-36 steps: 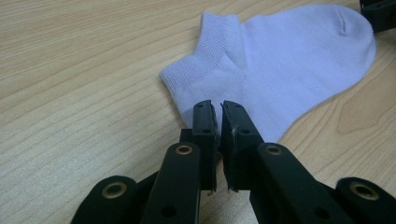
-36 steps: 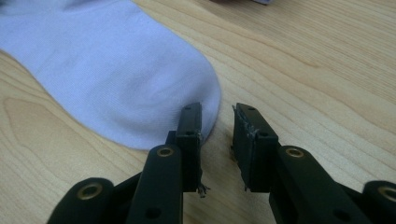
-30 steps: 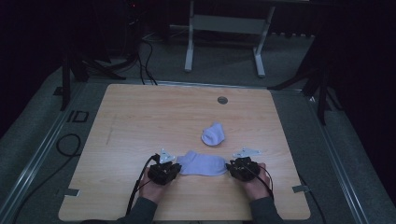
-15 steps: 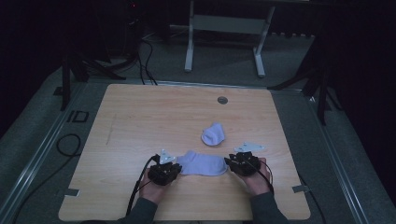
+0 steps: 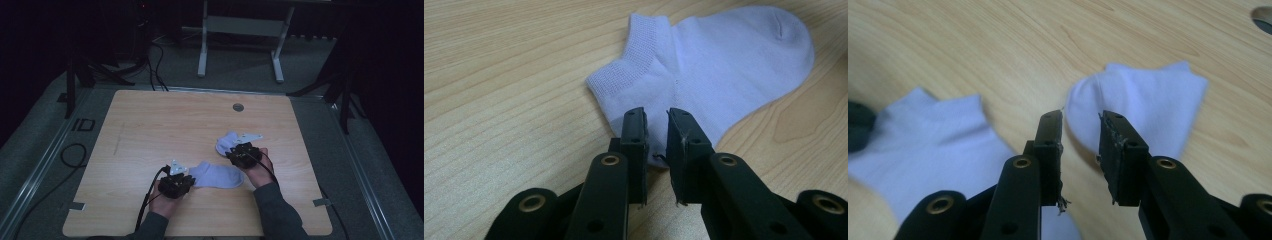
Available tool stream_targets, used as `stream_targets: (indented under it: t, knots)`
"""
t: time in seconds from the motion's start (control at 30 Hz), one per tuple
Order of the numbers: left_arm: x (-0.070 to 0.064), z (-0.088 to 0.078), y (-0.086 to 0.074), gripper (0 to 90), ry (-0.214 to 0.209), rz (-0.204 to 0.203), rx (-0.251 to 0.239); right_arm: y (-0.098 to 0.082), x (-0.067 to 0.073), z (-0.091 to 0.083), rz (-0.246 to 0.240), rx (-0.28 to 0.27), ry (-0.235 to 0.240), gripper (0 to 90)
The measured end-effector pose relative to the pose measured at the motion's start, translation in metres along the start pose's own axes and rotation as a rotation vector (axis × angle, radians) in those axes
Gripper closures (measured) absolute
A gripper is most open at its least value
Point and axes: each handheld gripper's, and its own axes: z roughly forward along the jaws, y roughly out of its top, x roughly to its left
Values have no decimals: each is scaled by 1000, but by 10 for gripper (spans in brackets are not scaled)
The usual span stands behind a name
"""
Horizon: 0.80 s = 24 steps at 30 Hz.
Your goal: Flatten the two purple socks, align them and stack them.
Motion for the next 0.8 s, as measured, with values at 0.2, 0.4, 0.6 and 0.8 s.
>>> stream_targets:
  t: [0.2, 0.4, 0.6, 0.8]
  knots:
    - [0, 0, 0, 779, 0, -2, 0, 14, 2, 28, -24, 48, 11, 701]
    - [0, 0, 0, 775, -3, -3, 0, 20, 1, 55, -31, 110, 2, 677]
    - [0, 0, 0, 772, -5, -3, 0, 20, -1, 66, -12, 142, -7, 711]
    - [0, 0, 0, 768, -4, -3, -2, 23, -1, 67, -36, 163, -41, 827]
